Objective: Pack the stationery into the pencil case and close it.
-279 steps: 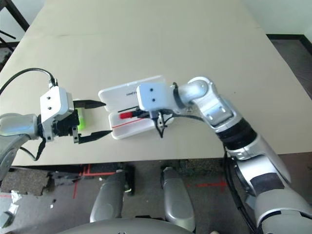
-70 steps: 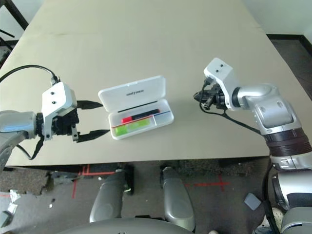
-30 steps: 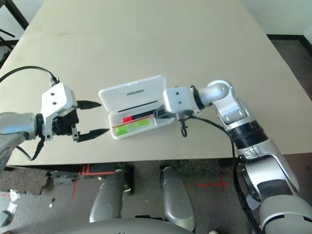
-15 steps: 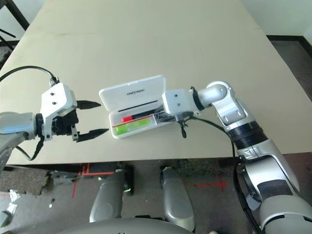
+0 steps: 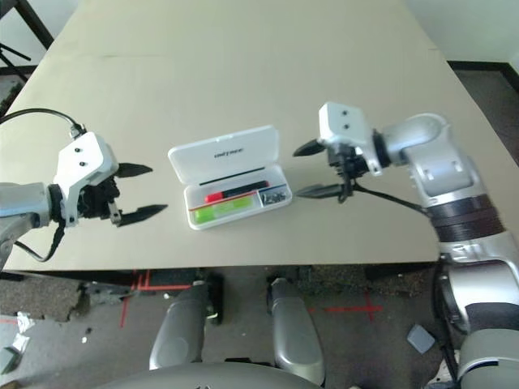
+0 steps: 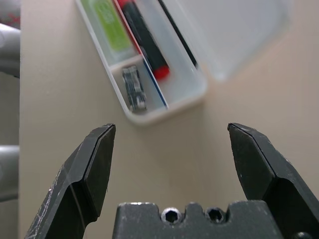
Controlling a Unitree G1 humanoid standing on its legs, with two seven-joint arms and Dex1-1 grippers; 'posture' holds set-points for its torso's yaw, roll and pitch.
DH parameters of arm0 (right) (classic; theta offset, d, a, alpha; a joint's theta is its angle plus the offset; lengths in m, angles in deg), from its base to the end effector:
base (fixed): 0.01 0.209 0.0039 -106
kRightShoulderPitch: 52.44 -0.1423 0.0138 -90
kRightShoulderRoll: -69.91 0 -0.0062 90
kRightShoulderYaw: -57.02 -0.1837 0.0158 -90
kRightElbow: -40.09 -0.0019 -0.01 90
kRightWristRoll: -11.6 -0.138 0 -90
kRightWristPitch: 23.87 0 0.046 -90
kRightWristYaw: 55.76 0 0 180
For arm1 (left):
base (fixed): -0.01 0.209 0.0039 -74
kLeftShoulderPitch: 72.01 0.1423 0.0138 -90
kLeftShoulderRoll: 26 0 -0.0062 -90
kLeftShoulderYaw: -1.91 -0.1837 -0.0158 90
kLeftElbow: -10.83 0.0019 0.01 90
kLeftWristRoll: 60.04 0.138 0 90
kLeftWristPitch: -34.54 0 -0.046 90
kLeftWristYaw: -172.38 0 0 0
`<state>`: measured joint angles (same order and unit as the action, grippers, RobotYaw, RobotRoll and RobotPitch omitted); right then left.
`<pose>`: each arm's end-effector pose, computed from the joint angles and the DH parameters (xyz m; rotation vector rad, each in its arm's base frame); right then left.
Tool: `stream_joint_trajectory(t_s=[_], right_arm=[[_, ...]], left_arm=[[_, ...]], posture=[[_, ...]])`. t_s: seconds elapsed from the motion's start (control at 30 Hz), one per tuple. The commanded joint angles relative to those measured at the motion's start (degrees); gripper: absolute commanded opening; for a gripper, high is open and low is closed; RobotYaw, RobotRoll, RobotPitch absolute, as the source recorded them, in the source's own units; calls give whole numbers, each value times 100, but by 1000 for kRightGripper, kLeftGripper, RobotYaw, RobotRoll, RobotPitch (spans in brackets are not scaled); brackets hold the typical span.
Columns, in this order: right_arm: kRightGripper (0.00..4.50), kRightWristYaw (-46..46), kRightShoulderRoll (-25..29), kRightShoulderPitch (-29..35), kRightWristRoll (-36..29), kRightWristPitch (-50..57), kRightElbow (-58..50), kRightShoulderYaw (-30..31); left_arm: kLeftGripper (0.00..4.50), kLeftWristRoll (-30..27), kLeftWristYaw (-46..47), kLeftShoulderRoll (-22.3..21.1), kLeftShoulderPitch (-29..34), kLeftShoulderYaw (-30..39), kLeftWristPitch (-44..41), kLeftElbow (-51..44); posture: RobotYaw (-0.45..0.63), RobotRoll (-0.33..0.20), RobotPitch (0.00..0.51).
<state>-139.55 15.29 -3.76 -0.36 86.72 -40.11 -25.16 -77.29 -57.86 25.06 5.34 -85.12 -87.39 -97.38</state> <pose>0.2914 -0.2655 0.2410 -0.6512 0.3427 1.2548 0.2224 0.2652 0.1960 0.6174 0.3109 -0.7911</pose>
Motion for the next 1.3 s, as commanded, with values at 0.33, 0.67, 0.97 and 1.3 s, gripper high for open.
stream_joint_trajectory(t_s=[0.33,0.67,0.97,1.3], right_arm=[[4500,238,167,375,-254,394,-131,-327],[4500,363,239,525,-233,332,-136,-337],[4500,419,290,621,-182,254,-66,-313],[4500,480,399,800,-181,290,-151,-319]], left_arm=[[49,962,1145,1567,-1598,-291,1466,2570],[49,792,640,1921,-1636,-545,1444,2234],[49,38,-294,1844,-1014,-621,1149,863],[49,-34,-769,1758,-704,-1194,866,176]], posture=[[-5,0,214],[-28,0,205],[-30,0,208],[-44,0,224]])
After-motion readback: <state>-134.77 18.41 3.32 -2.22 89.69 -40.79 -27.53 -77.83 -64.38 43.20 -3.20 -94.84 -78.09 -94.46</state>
